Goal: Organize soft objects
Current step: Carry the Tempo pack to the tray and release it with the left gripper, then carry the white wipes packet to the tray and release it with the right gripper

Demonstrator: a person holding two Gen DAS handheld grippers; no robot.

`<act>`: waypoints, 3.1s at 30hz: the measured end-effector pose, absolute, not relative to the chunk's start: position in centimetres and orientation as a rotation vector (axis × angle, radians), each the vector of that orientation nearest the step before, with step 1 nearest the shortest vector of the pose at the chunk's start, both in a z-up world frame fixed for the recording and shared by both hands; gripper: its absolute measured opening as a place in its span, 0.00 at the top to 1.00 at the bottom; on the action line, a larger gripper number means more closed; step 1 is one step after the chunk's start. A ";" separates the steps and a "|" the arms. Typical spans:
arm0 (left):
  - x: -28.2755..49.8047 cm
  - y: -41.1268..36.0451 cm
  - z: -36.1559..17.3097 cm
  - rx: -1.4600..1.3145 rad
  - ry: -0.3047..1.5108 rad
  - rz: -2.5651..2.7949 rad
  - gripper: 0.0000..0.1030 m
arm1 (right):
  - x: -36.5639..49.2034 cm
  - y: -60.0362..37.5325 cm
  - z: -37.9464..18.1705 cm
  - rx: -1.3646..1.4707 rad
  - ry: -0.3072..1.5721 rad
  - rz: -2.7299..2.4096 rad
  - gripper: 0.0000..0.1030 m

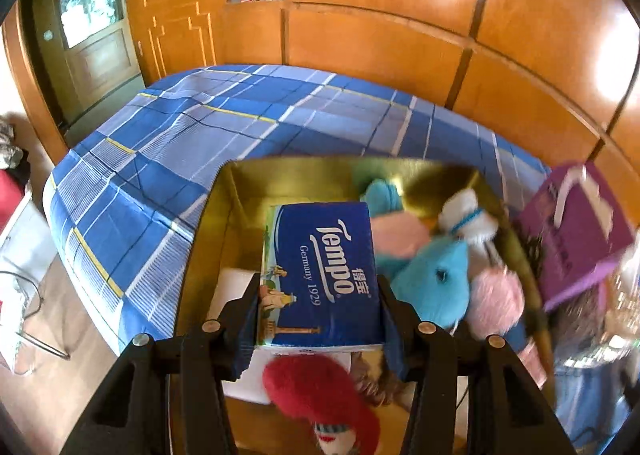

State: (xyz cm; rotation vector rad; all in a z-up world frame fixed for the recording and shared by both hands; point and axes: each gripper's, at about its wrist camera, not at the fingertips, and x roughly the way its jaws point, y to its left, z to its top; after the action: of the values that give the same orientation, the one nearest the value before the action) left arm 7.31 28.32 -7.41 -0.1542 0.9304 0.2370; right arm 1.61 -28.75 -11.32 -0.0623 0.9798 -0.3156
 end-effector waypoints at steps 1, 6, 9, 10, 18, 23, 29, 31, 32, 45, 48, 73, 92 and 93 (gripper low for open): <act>7.1 28.0 -7.7 -0.144 0.934 0.235 0.49 | 1.6 -28.7 -11.3 -0.064 0.981 -0.319 0.49; 7.4 27.1 -9.6 -0.116 0.947 0.232 0.49 | 1.8 -28.4 -11.3 -0.087 0.989 -0.330 0.50; 7.9 26.9 -9.9 -0.102 0.934 0.244 0.49 | 1.8 -28.3 -11.3 -0.093 0.989 -0.341 0.50; 8.0 26.9 -9.9 -0.103 0.929 0.243 0.48 | 1.8 -28.2 -11.4 -0.094 0.990 -0.345 0.50; 6.9 26.7 -9.3 -0.109 0.875 0.265 0.39 | 2.0 -27.9 -11.3 -0.123 0.998 -0.363 0.51; 5.8 26.4 -8.3 -0.089 0.836 0.280 0.37 | 1.9 -27.9 -11.3 -0.108 0.992 -0.375 0.51; 4.1 26.0 -6.6 -0.090 0.785 0.275 0.32 | 2.1 -28.1 -11.3 -0.071 0.997 -0.386 0.51; 3.6 25.8 -6.2 -0.093 0.778 0.267 0.32 | 2.1 -28.2 -11.2 -0.062 0.999 -0.387 0.51; 3.3 25.7 -6.0 -0.096 0.774 0.263 0.32 | 2.2 -28.2 -11.2 -0.058 1.002 -0.387 0.51; 1.1 23.7 -4.3 -0.115 0.745 0.224 0.32 | 4.2 -28.8 -10.8 0.021 1.048 -0.377 0.51; 0.8 23.2 -4.3 -0.109 0.746 0.212 0.32 | 5.2 -28.9 -10.6 0.057 1.077 -0.357 0.51; 0.3 22.8 -4.9 -0.091 0.758 0.193 0.32 | 19.8 -16.4 0.1 -0.072 1.062 -0.023 0.52; -0.5 23.8 -4.9 -0.099 0.772 0.193 0.32 | 26.8 -1.6 2.9 -0.220 1.029 0.178 0.52; -0.6 24.0 -4.9 -0.100 0.773 0.198 0.32 | 27.0 -0.5 2.9 -0.230 1.023 0.191 0.52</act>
State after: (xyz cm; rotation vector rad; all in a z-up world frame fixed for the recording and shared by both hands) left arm -0.59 24.01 -4.88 -0.1000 0.7732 0.1980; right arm 27.00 -0.46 2.86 -0.2302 1.0233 0.1909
